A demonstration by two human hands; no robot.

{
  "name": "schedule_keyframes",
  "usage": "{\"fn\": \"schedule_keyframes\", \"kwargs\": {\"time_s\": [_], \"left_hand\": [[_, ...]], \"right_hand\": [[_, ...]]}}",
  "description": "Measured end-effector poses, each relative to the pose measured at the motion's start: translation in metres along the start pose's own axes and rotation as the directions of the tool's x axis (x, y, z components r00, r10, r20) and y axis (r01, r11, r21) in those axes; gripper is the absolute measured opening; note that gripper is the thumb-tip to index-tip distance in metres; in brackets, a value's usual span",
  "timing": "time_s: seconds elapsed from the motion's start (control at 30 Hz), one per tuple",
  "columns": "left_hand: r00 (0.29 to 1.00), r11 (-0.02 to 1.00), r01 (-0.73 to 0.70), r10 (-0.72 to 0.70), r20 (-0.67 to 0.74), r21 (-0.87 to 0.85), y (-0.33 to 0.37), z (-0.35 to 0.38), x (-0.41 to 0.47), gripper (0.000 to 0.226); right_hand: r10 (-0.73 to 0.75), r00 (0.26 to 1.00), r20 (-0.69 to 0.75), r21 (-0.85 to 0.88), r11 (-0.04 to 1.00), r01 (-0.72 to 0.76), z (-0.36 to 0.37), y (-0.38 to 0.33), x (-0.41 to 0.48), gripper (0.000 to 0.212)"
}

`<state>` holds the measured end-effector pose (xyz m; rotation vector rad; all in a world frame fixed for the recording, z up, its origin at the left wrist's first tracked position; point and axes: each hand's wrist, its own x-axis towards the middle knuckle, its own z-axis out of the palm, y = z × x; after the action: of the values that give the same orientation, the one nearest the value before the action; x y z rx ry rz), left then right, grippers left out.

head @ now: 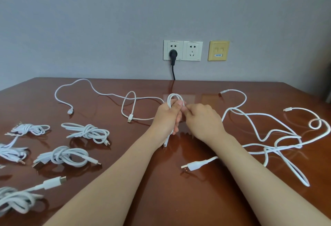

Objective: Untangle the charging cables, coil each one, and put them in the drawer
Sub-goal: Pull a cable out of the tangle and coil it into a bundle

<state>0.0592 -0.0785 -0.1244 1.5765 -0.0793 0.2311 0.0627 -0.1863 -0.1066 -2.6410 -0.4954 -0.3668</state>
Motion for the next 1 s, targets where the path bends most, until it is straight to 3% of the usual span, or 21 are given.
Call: {"fn": "schedule_keyframes", "kwargs": {"time_s": [0.17, 0.3, 0.47, 0.7, 0.83, 0.9, 1.0], "left_hand": [[0.998, 1.0, 0.023, -0.024, -0.052, -0.012, -0.001, -0.002, 0.003, 0.035], [0.999, 0.993, 0.021, -0.016, -0.05, 0.118, 0.0, -0.002, 0.003, 0.038], [0.994, 0.953, 0.025, 0.008, -0.107, 0.303, -0.002, -0.005, 0.007, 0.039], [0.989, 0.961, 0.046, -0.007, -0.145, 0.273, -0.006, -0.007, 0.011, 0.036], [0.984, 0.987, 0.123, -0.107, -0.143, 0.105, -0.008, -0.012, 0.015, 0.034], [0.978, 0.98, 0.148, -0.165, -0.126, -0.131, -0.005, -0.013, 0.014, 0.03], [0.958, 0.862, 0.142, -0.243, -0.152, -0.487, -0.001, -0.013, 0.015, 0.031]], "right_hand": [[0.051, 0.999, -0.001, -0.05, 0.997, -0.051, 0.002, -0.001, -0.002, 0.053], [0.038, 0.998, 0.054, -0.025, 0.999, -0.036, 0.002, 0.0, -0.003, 0.056], [-0.046, 0.991, 0.124, 0.014, 0.999, 0.045, 0.006, -0.002, -0.002, 0.044], [-0.128, 0.986, 0.105, -0.02, 0.991, 0.13, 0.008, 0.0, -0.004, 0.027], [-0.156, 0.984, 0.088, -0.032, 0.987, 0.159, 0.009, -0.002, -0.002, 0.028], [-0.156, 0.983, 0.093, -0.006, 0.987, 0.158, 0.009, -0.002, -0.002, 0.035], [-0.181, 0.976, 0.121, 0.007, 0.983, 0.181, 0.009, -0.002, -0.003, 0.043]]}}
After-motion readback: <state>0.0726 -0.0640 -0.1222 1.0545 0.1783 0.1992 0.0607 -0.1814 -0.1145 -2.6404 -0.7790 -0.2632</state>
